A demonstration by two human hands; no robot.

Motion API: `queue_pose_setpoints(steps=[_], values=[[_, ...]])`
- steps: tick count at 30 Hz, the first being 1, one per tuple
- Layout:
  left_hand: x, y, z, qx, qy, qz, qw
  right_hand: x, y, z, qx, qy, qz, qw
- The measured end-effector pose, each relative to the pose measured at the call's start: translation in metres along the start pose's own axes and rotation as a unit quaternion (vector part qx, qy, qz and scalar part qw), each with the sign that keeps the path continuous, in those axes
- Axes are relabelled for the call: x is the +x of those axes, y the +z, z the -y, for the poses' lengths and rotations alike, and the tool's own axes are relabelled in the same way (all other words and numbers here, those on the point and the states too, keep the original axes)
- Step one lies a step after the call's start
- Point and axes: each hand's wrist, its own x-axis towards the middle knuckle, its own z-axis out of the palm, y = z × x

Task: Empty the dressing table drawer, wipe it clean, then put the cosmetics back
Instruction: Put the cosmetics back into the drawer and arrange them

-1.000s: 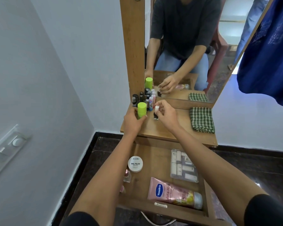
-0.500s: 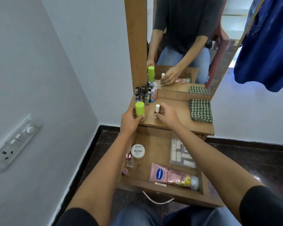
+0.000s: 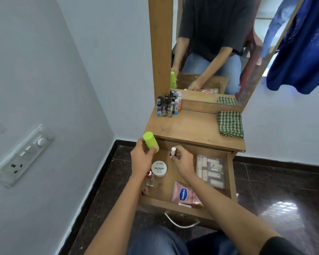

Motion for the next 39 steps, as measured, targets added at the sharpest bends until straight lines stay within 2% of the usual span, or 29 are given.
queue_pose_setpoints(steps=[6,24,31,35,39], values=[[0.004,0.002,0.006,-0.041,-0.019,-0.019,0.999,0.013,0.027,-0.015,-0.034,0.004,-0.006,0.999],[0.016,-0.004,0.025,-0.028,-0.003,-0.010,1.000,0.038,0.074,-0.010,-0.045,0.119,-0.058,0.990],[0.011,0.000,0.018,-0.014,-0.011,0.013,1.000,0.031,0.055,-0.010,-0.013,0.095,-0.040,0.995],[0.010,0.006,0.011,-0.001,-0.002,0.050,0.999,0.015,0.029,-0.008,0.032,0.068,-0.040,0.996],[0.006,0.017,-0.002,0.035,0.018,0.097,0.994,-0.002,-0.005,-0.016,0.017,0.043,-0.033,0.998]])
